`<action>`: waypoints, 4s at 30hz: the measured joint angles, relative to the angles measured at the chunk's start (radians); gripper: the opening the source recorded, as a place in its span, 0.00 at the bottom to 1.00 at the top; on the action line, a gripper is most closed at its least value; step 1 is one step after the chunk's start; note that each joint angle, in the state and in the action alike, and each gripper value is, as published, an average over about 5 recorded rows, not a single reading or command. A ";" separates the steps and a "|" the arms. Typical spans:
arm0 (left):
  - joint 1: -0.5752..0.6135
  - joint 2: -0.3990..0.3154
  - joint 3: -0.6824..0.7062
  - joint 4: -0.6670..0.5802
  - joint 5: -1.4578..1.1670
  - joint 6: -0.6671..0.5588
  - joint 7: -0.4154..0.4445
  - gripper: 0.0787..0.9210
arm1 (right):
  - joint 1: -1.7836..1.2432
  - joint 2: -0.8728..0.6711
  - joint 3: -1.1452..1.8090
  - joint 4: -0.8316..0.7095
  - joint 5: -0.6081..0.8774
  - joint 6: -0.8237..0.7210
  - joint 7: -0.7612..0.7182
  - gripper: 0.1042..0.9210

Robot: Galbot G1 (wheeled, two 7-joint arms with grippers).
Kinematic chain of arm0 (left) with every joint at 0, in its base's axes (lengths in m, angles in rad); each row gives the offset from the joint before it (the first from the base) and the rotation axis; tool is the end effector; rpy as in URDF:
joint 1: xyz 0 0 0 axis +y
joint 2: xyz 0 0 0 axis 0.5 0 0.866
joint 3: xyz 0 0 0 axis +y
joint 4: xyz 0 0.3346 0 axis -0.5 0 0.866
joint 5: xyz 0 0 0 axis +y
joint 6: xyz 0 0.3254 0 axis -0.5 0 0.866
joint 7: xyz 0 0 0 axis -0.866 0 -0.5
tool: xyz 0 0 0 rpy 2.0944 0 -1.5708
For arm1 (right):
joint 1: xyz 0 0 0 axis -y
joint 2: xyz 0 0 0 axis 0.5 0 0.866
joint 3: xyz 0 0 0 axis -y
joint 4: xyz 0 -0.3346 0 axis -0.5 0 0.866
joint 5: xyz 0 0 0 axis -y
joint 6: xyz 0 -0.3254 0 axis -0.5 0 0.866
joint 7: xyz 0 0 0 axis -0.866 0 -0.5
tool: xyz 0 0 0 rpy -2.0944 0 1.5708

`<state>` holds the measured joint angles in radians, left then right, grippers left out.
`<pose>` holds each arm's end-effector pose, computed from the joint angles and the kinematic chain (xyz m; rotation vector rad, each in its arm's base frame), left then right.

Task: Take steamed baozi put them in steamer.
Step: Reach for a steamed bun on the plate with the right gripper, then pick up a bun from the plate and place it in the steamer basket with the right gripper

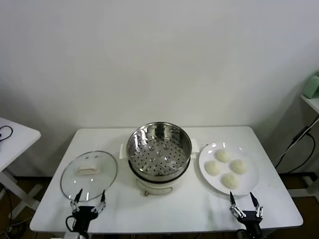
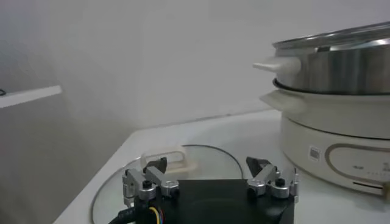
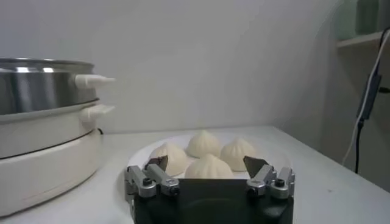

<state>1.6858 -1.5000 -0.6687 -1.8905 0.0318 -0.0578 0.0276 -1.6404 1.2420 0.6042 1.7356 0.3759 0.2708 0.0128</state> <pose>0.1092 0.0610 -0.3657 0.0859 -2.8720 -0.2322 0.1212 -0.1153 -0.3926 -0.0700 -3.0003 -0.0419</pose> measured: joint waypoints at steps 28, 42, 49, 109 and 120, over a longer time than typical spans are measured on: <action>-0.011 0.014 0.018 0.016 0.027 -0.026 0.004 0.88 | 0.832 -0.573 -0.349 -0.154 -0.126 -0.609 -0.459 0.88; -0.002 0.014 0.034 0.027 0.059 -0.040 0.005 0.88 | 1.518 -0.715 -1.093 -0.434 -0.355 -0.412 -0.990 0.88; 0.006 0.012 0.033 0.027 0.070 -0.042 0.006 0.88 | 1.735 -0.608 -1.363 -0.634 -0.355 -0.340 -1.125 0.88; 0.002 0.013 0.024 0.086 0.133 -0.081 0.004 0.88 | 1.737 -0.111 -1.319 -1.285 -0.683 -0.129 -1.224 0.49; 0.009 0.017 0.017 0.081 0.132 -0.090 -0.001 0.88 | 1.931 -0.203 -1.533 -1.066 -0.494 -0.121 -1.236 0.47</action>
<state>1.6943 -1.4825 -0.6522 -1.8098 0.1640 -0.1475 0.0269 0.2909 1.0390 -0.9288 0.6695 -0.1183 0.1500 -1.2234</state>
